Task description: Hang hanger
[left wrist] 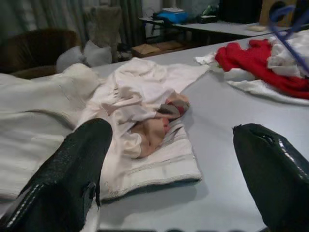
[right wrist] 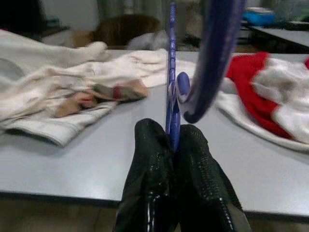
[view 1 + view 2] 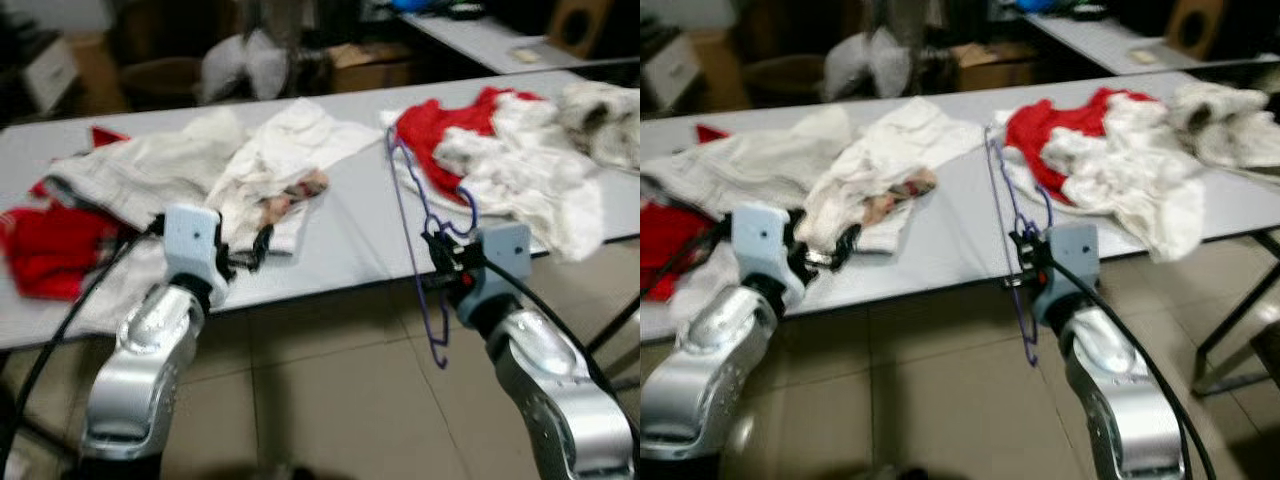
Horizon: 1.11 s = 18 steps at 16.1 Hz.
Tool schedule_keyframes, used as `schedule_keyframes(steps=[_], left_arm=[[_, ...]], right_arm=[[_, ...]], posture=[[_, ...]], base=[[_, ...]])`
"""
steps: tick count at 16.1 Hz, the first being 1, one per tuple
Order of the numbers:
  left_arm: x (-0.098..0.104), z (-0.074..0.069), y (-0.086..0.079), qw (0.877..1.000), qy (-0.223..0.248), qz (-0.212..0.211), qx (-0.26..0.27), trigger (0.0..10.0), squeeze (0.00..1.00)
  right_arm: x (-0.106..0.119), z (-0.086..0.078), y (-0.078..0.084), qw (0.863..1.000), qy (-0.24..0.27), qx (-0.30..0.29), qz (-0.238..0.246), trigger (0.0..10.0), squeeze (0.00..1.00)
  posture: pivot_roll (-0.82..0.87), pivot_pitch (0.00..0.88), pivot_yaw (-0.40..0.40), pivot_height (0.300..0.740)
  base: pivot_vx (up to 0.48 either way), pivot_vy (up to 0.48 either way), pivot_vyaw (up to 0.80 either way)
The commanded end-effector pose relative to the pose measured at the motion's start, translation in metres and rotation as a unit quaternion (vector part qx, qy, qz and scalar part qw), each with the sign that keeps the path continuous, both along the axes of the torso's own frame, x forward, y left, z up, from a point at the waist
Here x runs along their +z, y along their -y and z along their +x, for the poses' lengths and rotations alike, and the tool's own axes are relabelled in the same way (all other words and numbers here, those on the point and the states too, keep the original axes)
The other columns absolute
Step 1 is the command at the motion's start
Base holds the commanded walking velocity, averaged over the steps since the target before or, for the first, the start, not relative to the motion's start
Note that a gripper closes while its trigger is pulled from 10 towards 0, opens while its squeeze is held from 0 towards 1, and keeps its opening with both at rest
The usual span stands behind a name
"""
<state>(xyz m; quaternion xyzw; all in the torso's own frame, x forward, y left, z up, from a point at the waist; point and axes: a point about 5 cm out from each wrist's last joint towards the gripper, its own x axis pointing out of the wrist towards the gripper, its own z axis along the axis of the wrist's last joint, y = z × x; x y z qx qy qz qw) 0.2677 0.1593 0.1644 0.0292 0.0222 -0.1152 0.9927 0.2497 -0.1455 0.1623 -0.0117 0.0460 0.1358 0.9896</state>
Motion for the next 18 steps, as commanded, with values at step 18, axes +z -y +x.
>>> schedule_keyframes(steps=[18], left_arm=[[0.001, 0.006, -0.019, 0.999, -0.003, 0.01, 0.034, 10.0, 0.0]], right_arm=[[-0.001, -0.004, -0.005, 0.999, -0.008, 0.05, 0.008, 10.0, 0.0]], posture=[[-0.16, 0.0, 0.074, 0.74]], base=[[0.273, 0.0, 0.07]])
